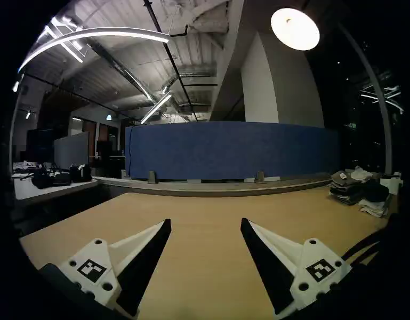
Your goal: Fold towel
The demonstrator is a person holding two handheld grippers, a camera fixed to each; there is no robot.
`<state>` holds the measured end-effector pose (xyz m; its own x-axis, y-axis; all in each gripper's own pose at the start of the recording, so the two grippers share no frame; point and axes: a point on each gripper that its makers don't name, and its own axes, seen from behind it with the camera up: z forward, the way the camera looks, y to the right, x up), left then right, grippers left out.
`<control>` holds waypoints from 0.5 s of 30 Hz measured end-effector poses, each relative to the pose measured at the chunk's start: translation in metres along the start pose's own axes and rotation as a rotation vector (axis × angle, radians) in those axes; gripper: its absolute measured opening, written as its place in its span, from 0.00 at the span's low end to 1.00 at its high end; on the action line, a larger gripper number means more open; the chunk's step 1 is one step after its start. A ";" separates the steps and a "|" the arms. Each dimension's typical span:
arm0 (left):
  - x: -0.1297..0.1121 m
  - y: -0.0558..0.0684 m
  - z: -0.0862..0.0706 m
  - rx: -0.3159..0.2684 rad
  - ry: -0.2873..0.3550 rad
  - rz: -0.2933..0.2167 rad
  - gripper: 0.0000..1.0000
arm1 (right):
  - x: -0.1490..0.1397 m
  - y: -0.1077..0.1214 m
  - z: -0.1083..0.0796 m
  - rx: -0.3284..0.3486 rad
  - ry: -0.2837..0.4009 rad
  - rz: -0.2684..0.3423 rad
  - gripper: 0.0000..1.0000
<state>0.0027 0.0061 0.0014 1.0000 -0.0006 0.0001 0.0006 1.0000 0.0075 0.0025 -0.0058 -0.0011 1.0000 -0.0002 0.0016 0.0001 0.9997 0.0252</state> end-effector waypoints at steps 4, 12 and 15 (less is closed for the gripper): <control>0.000 0.000 0.000 0.000 0.000 0.000 0.97 | 0.000 0.000 0.001 0.000 0.000 0.000 1.00; 0.000 -0.001 0.000 0.000 0.000 0.000 0.97 | 0.000 0.001 0.001 0.000 0.000 0.000 1.00; 0.000 -0.001 0.000 0.000 0.000 0.000 0.97 | 0.000 0.001 0.001 0.000 0.000 0.000 1.00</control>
<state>0.0026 0.0051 0.0011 1.0000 -0.0006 0.0001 0.0006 1.0000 0.0071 0.0028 -0.0047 -0.0003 1.0000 -0.0002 0.0018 0.0002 0.9997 0.0254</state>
